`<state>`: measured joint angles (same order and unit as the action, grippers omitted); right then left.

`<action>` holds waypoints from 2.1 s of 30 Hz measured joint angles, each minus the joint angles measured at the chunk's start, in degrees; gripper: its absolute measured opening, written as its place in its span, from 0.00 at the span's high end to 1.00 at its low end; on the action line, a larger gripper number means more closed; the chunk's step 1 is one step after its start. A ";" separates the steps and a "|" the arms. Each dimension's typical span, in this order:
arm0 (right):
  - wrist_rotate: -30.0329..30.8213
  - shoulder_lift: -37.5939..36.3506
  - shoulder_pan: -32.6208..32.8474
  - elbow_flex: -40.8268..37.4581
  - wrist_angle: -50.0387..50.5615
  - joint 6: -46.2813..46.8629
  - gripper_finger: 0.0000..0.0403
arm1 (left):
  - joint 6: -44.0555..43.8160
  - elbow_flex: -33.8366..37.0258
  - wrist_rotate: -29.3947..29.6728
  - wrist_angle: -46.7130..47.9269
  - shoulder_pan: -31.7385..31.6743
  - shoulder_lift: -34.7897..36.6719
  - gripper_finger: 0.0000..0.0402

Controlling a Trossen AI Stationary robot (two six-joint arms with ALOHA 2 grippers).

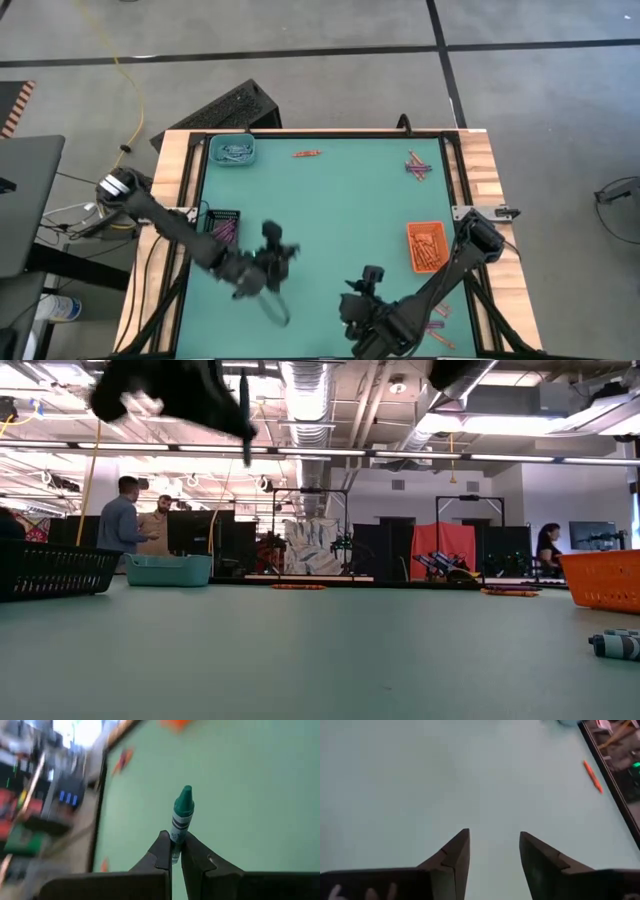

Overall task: Sort crayons
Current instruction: Put the green crayon into the green bin, then put the blue crayon into the green bin

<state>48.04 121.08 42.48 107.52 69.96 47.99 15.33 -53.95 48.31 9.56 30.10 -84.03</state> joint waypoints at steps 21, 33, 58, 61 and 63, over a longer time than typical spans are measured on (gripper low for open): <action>-0.12 0.00 2.82 -7.62 14.89 18.36 0.64 | 18.61 0.02 -25.01 35.06 -57.70 12.99 1.00; -2.71 -0.02 6.43 -7.56 20.03 29.62 0.65 | 31.66 0.04 -27.59 32.70 -74.86 6.71 1.00; -11.02 -1.16 10.66 -7.52 19.07 41.80 0.65 | 34.33 0.04 -19.31 26.29 -79.37 -5.99 0.74; -12.88 -1.16 10.66 -7.52 17.30 42.60 0.65 | 31.65 0.04 -16.67 26.05 -78.39 -5.99 0.68; -13.52 -1.16 10.64 -7.52 15.61 42.20 0.65 | 29.88 0.04 -15.44 26.32 -77.41 -5.69 0.66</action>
<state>34.53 119.92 53.12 100.01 85.57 90.18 45.20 -53.91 32.86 35.89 -47.31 -89.72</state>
